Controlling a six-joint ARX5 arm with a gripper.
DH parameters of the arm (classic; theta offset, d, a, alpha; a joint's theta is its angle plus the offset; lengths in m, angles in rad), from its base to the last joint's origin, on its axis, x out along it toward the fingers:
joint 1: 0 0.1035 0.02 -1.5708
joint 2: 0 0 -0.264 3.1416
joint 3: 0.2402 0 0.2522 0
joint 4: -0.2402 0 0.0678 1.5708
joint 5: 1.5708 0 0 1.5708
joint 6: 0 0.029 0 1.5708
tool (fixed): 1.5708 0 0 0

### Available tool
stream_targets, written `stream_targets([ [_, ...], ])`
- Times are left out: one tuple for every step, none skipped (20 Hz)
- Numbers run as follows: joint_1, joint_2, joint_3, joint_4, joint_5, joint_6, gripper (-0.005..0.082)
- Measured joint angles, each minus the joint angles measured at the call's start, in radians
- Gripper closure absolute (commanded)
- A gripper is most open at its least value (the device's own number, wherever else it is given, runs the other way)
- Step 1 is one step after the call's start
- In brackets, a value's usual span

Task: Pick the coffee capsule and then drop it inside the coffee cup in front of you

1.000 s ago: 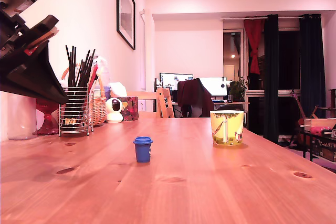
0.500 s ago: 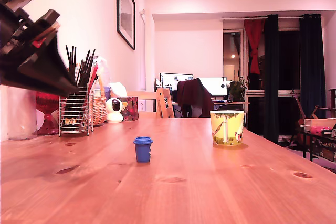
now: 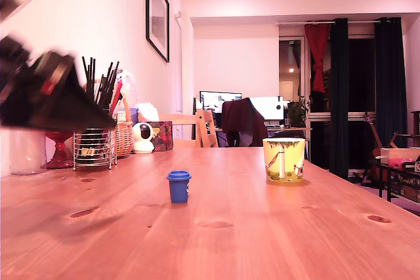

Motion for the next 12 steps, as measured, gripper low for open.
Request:
stream_targets([
  [0.0, 0.0, 0.0, 0.037, 0.0, 0.0, 0.0165],
  [0.0, 0.0, 0.0, 0.067, -0.002, 0.0, 0.0165],
  [0.0, 0.005, 0.0, 0.079, -0.005, 0.0, 0.0165],
  [0.0, 0.027, 0.0, 0.101, -0.005, 0.0, 0.0165],
  [0.0, 0.06, 0.0, 0.123, -0.005, 0.0, 0.0165],
  [0.0, 0.105, 0.0, 0.16, -0.005, 0.001, 0.0165],
  [0.0, 0.154, 0.0, 0.197, -0.005, 0.001, 0.0165],
  [0.0, 0.201, 0.0, 0.227, -0.005, 0.001, 0.0165],
  [0.0, 0.242, 0.0, 0.256, -0.005, 0.001, 0.0165],
  [0.0, 0.276, -0.001, 0.288, -0.005, 0.002, 0.0165],
  [0.0, 0.307, -0.002, 0.324, -0.005, 0.002, 0.0165],
  [0.0, 0.335, -0.002, 0.355, -0.005, 0.003, 0.0165],
])
